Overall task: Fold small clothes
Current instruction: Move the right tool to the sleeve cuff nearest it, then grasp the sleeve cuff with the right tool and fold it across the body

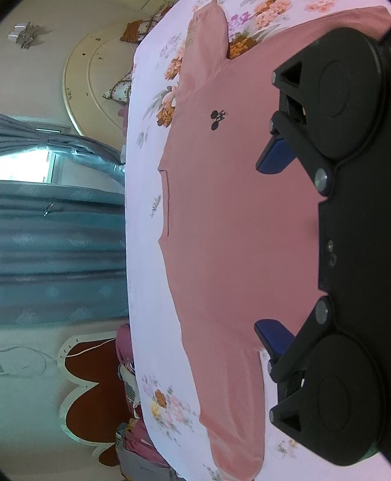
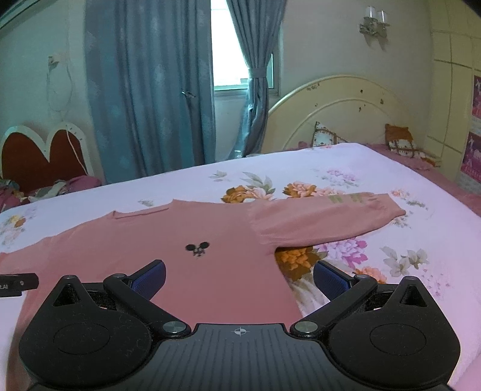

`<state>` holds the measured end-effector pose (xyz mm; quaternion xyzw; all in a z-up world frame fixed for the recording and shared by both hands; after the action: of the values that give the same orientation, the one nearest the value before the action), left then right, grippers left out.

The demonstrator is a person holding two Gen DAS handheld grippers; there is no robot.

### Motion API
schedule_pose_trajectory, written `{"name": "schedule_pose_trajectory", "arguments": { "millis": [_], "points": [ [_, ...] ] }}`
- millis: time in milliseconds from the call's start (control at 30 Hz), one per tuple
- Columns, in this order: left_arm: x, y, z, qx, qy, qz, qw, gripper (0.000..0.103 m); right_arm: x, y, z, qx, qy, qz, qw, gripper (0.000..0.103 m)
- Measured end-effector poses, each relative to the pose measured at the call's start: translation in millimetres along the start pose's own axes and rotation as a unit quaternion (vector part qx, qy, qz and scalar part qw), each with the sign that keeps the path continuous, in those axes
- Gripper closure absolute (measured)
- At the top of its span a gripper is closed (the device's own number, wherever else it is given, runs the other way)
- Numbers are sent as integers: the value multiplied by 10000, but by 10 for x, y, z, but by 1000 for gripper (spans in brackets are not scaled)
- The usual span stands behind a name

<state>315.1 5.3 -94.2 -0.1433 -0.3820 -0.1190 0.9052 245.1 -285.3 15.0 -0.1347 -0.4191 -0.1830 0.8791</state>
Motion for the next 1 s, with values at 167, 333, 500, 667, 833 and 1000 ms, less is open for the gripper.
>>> {"name": "schedule_pose_trajectory", "arguments": {
  "millis": [167, 333, 500, 667, 833, 1000],
  "points": [
    [131, -143, -182, 130, -77, -6, 9999, 0, 162, -274, -394, 31, -1, -128, 9999, 0],
    [236, -322, -475, 212, -7, 16, 9998, 0, 328, -628, -825, -78, -1, -115, 9999, 0],
    [315, -538, -795, 184, 22, 54, 9998, 0, 392, -992, -1295, -283, 102, -52, 9995, 0],
    [359, -752, -1112, 184, 111, -109, 9997, 1, 447, -1403, -1790, -520, 181, -239, 9982, 1],
    [387, -890, -1364, 196, 239, -190, 9993, 2, 462, -1732, -2225, -731, 334, -480, 9956, 1],
    [417, -920, -1517, 287, 319, -184, 9989, 2, 438, -2051, -2669, -1029, 549, -665, 9909, 23]
  ]
}}
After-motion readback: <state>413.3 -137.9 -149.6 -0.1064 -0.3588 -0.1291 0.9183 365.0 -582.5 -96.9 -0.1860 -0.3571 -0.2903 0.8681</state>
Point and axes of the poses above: each gripper's, at about its wrist camera, not at the fingertips, and z roughly against the way its jaws point, y to its left, x to its top, the point moved 9 cm from there along -z, roughly the way its jaws point, and after that the axes turned 15 degrees about -x, right-handed, at the moved point
